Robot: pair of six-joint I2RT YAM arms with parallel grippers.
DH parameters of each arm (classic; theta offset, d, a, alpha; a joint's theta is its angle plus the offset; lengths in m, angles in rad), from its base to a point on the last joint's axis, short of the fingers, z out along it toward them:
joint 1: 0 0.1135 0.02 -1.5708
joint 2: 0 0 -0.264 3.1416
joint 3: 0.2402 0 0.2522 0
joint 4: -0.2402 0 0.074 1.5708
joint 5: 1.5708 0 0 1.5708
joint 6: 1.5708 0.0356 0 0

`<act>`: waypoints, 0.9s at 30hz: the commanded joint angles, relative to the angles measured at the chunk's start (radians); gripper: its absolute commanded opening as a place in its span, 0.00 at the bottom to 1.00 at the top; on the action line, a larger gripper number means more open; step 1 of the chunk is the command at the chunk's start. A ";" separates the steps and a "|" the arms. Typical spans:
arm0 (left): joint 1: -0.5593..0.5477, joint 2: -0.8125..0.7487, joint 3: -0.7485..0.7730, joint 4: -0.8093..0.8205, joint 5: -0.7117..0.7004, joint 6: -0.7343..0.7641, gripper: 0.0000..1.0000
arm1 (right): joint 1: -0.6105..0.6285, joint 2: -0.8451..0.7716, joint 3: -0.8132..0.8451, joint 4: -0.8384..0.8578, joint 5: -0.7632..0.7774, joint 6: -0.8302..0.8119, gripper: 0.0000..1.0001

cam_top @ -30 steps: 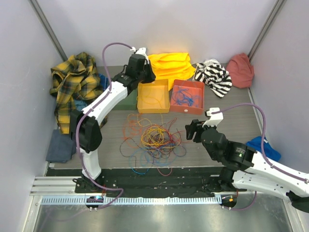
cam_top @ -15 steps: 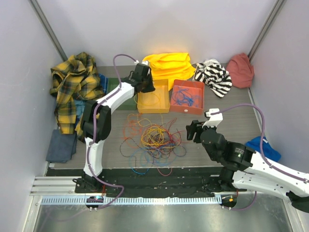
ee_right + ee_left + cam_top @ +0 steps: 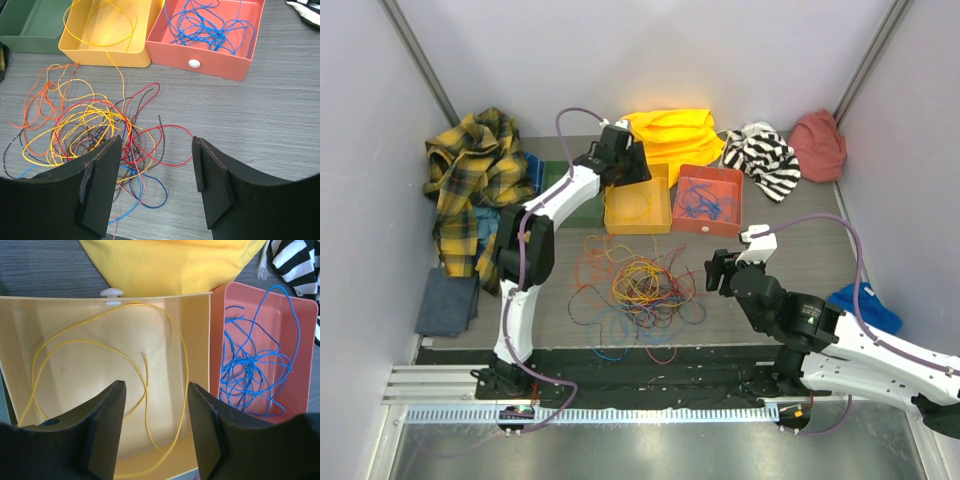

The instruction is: Untangle the cables

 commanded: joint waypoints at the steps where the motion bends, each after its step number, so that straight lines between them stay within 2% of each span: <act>1: -0.003 -0.126 -0.032 0.037 0.023 -0.017 0.64 | 0.004 0.009 0.017 0.024 0.012 0.018 0.66; 3: -0.008 -0.154 -0.058 0.037 0.011 -0.009 0.70 | 0.006 0.004 0.016 0.021 0.009 0.020 0.66; 4: -0.009 -0.192 -0.089 0.038 -0.001 -0.006 0.99 | 0.006 0.000 0.014 0.024 0.007 0.023 0.66; 7: -0.009 -0.260 -0.143 0.040 -0.067 0.003 1.00 | 0.006 -0.008 0.014 0.023 -0.004 0.029 0.66; 11: -0.029 -0.454 -0.314 0.046 -0.104 -0.009 1.00 | 0.004 -0.002 0.008 0.030 -0.020 0.035 0.66; 15: -0.153 -0.592 -0.489 0.043 -0.210 0.010 1.00 | 0.004 0.026 -0.012 0.062 -0.054 0.038 0.65; 16: -0.217 -0.611 -0.526 0.043 -0.230 0.015 1.00 | 0.006 0.033 -0.013 0.069 -0.062 0.043 0.65; 18: -0.277 -0.645 -0.619 0.058 -0.320 0.006 1.00 | 0.004 0.046 -0.015 0.082 -0.062 0.044 0.65; 19: -0.314 -0.652 -0.649 0.078 -0.315 -0.003 1.00 | 0.006 0.049 -0.015 0.087 -0.065 0.043 0.65; 22: -0.337 -0.662 -0.739 0.145 -0.265 -0.046 1.00 | 0.004 0.052 -0.012 0.099 -0.066 0.038 0.65; 27: -0.339 -0.637 -0.767 0.124 -0.273 -0.078 0.97 | 0.006 0.037 -0.021 0.098 -0.074 0.047 0.65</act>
